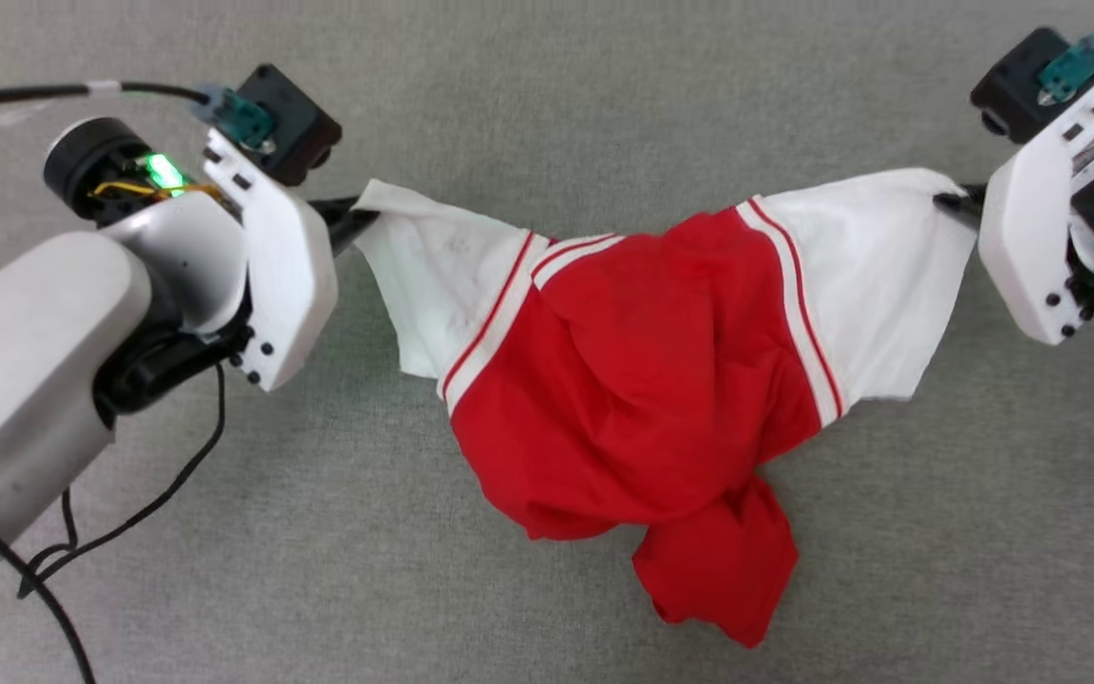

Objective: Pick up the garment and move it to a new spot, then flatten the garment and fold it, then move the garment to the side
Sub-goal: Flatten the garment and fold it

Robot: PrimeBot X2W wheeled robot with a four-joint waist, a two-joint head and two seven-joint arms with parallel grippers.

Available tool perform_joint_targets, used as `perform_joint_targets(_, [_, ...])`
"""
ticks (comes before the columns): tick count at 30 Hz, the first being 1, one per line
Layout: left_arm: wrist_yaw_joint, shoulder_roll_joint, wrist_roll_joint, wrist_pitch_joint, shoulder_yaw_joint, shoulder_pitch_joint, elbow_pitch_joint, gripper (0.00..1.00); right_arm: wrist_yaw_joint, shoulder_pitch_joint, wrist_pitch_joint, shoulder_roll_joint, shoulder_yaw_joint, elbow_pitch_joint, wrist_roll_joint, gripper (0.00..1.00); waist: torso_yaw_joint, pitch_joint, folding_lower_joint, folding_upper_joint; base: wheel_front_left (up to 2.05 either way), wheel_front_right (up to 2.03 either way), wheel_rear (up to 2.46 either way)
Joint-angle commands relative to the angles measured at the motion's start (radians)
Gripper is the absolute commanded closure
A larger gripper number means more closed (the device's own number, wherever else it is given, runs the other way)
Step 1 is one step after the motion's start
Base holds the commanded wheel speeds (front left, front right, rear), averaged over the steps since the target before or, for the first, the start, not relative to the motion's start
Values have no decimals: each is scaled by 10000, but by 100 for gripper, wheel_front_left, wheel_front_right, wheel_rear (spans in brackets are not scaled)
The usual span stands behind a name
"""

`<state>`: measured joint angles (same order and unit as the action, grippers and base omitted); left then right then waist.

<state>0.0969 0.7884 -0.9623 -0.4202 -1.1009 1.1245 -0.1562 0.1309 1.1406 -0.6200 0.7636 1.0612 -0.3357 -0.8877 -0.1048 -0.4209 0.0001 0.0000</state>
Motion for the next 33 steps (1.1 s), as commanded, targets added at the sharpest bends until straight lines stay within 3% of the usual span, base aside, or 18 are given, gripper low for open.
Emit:
perform_joint_targets(1, [42, 173, -45, 164, 117, -126, 110, 100, -5, 205, 587, 215, 100, 114, -1, 100, 255, 625, -1, 0, 0, 0, 0])
perform_joint_targets(8, [-130, 616, -13, 761, 493, -98, 528, 100, -3, 543, 2608, 593, -182, 287, 43, 100, 477, 1318, -1, 0, 0, 0, 0])
perform_joint_targets(10, [-335, 729, 222, 1177, 854, 336, 769, 100, -5, 971, 3697, 644, -762, -49, 453, 100, 582, 1473, -1, 0, 0, 0, 0])
perform_joint_targets(12, [-421, 713, 367, 1318, 1020, 595, 787, 100, -3, 1185, 3976, 521, -1024, -275, 704, 100, 625, 1457, -1, 0, 0, 0, 0])
perform_joint_targets(18, [-712, 330, 732, 1688, 1669, 1866, 259, 100, -5, 2369, 3973, 57, -1819, -1011, 1426, 100, 807, 993, -1, 0, 0, 0, 0])
perform_joint_targets(23, [-672, -144, 1134, 1779, 2092, 3396, -483, 100, -5, 3908, 3707, -477, -2344, -1491, 2216, 100, 977, 228, -1, 0, 0, 0, 0])
perform_joint_targets(33, [-524, -1259, 1864, 2347, 2878, 6747, -2366, 100, -5, 7295, 4426, -1607, -3694, -2975, 4273, 100, 1047, -1178, -1, 0, 0, 0, 0])
